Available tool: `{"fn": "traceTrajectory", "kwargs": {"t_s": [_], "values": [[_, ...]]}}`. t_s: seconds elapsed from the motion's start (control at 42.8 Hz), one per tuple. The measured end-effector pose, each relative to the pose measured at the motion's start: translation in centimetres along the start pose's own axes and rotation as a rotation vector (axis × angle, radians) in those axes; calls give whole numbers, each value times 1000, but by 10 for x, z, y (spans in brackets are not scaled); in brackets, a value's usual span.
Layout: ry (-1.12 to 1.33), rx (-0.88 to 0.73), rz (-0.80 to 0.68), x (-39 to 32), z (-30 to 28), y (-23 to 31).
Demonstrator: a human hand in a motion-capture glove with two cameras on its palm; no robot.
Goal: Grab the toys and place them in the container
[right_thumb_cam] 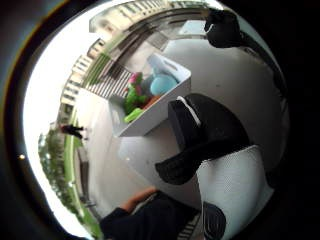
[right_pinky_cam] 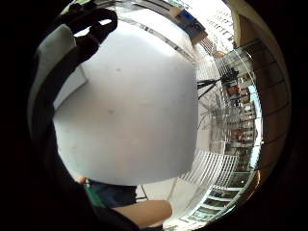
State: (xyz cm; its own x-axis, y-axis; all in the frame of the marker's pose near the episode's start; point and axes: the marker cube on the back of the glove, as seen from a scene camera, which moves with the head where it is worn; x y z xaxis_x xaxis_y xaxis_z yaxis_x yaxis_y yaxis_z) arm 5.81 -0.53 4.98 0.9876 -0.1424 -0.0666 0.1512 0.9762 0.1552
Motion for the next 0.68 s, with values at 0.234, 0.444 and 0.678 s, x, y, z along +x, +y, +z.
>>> {"fn": "traceTrajectory", "kwargs": {"t_s": [0.234, 0.444, 0.678], "values": [[-86, -86, 89, 82, 50, 73], [-90, -144, 150, 104, 86, 107], [-6, -137, 171, 109, 105, 128]]}}
